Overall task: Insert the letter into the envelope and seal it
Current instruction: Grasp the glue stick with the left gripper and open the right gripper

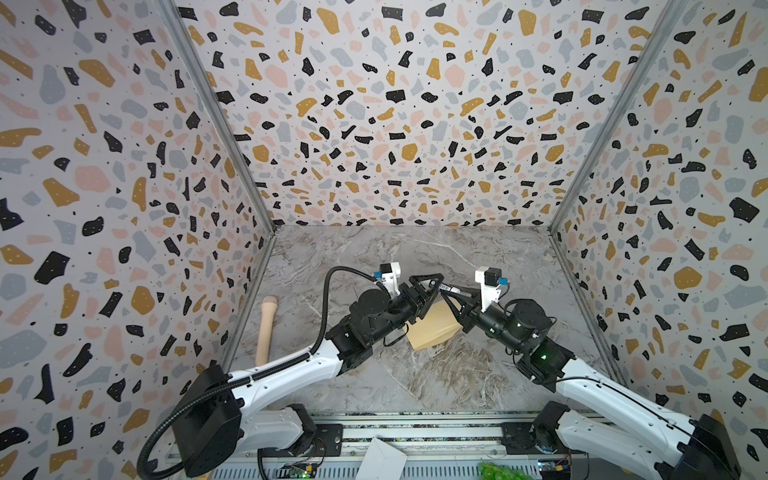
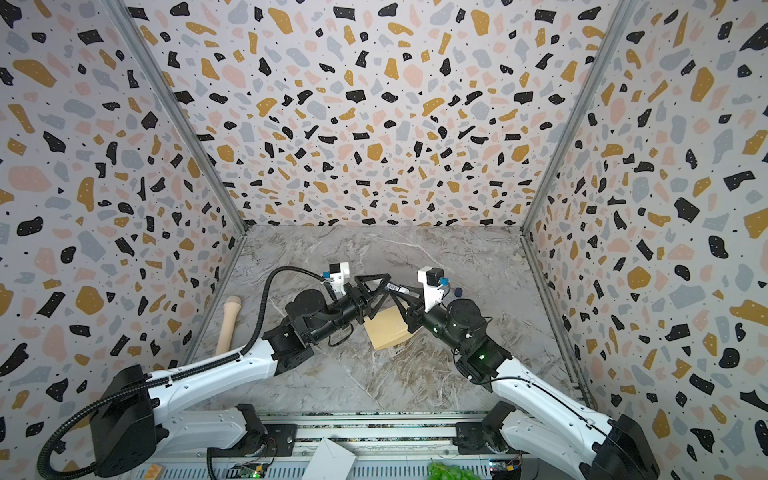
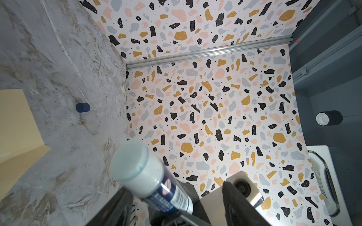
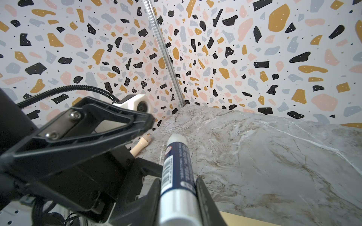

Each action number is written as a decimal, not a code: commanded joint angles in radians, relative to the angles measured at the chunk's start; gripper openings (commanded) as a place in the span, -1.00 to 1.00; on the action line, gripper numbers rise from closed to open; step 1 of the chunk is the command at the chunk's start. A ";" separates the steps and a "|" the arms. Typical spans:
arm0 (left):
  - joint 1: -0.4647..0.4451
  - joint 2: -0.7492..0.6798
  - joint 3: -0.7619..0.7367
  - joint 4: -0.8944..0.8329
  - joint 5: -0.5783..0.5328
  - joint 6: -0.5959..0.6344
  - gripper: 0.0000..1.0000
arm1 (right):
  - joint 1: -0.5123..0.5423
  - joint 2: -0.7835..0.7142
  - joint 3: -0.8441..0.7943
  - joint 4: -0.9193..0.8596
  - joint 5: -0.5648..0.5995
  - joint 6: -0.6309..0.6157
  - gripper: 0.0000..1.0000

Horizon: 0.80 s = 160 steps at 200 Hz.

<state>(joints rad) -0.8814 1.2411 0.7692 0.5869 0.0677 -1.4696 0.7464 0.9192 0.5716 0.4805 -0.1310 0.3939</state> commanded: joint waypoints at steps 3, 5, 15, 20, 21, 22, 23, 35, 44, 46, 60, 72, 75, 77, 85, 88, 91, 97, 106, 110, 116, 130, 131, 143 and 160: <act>-0.004 0.003 0.035 0.041 -0.011 -0.010 0.28 | 0.014 -0.006 0.021 0.043 0.028 -0.018 -1.00; -0.005 0.003 0.035 0.041 -0.012 -0.009 0.27 | 0.015 -0.006 0.021 0.043 0.028 -0.019 -1.00; -0.005 0.006 0.035 0.039 -0.021 -0.009 0.19 | 0.018 -0.006 0.019 0.047 0.031 -0.020 -1.00; -0.004 0.006 0.035 0.036 -0.023 -0.009 0.15 | 0.019 -0.006 0.019 0.048 0.031 -0.021 -1.00; -0.004 0.006 0.035 0.036 -0.023 -0.009 0.14 | 0.019 -0.006 0.019 0.048 0.031 -0.020 -1.00; -0.005 0.006 0.035 0.037 -0.024 -0.009 0.13 | 0.019 -0.006 0.019 0.049 0.031 -0.020 -1.00; -0.005 0.007 0.035 0.037 -0.025 -0.009 0.12 | 0.020 -0.006 0.018 0.049 0.031 -0.020 -1.00; -0.005 0.013 0.035 0.037 -0.026 -0.009 0.04 | 0.023 -0.006 0.017 0.050 0.034 -0.020 -1.00; -0.004 0.018 0.036 0.037 -0.026 -0.009 -0.01 | 0.026 -0.006 0.016 0.051 0.035 -0.020 -1.00; -0.005 0.018 0.036 0.037 -0.026 -0.009 -0.02 | 0.025 -0.007 0.016 0.051 0.035 -0.020 -1.00; -0.005 0.028 0.039 0.039 -0.025 -0.010 -0.08 | 0.030 -0.006 0.014 0.054 0.034 -0.022 -1.00; -0.004 0.034 0.042 0.040 -0.022 -0.011 -0.15 | 0.033 -0.008 0.011 0.058 0.034 -0.023 -1.00; -0.004 0.036 0.042 0.040 -0.024 -0.010 -0.17 | 0.034 -0.008 0.010 0.059 0.034 -0.023 -1.00; -0.004 0.036 0.042 0.040 -0.023 -0.010 -0.18 | 0.034 -0.008 0.009 0.059 0.034 -0.023 -1.00; -0.005 0.040 0.042 0.042 -0.024 -0.009 -0.23 | 0.036 -0.009 0.008 0.061 0.035 -0.023 -1.00; -0.004 0.040 0.043 0.042 -0.025 -0.009 -0.25 | 0.037 -0.008 0.007 0.061 0.035 -0.024 -1.00; -0.004 0.041 0.042 0.043 -0.025 -0.009 -0.27 | 0.037 -0.009 0.007 0.061 0.035 -0.025 -1.00; -0.005 0.042 0.043 0.043 -0.025 -0.010 -0.32 | 0.039 -0.011 0.005 0.062 0.034 -0.024 -1.00; -0.004 0.047 0.042 0.043 -0.028 -0.008 -0.42 | 0.040 -0.012 0.002 0.066 0.033 -0.026 -1.00; -0.005 0.048 0.042 0.042 -0.029 -0.009 -0.48 | 0.041 -0.013 0.001 0.067 0.033 -0.028 -1.00; -0.005 0.050 0.041 0.043 -0.028 -0.008 -0.57 | 0.043 -0.014 -0.002 0.070 0.032 -0.028 -1.00; -0.004 0.055 0.042 0.043 -0.028 -0.007 -0.77 | 0.044 -0.014 -0.008 0.075 0.025 -0.030 -1.00; -0.005 0.056 0.042 0.044 -0.028 -0.006 -0.79 | 0.044 -0.013 -0.008 0.075 0.025 -0.031 -1.00; -0.004 0.060 0.044 0.048 -0.028 0.001 -0.95 | 0.044 -0.012 -0.009 0.077 0.012 -0.035 -1.00; -0.004 0.063 0.042 0.049 -0.031 0.012 -1.00 | 0.044 -0.012 -0.009 0.076 0.000 -0.037 -1.00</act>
<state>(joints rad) -0.8822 1.2907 0.7864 0.6079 0.0425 -1.4849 0.7818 0.9211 0.5575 0.5060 -0.0978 0.3756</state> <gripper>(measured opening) 0.241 0.279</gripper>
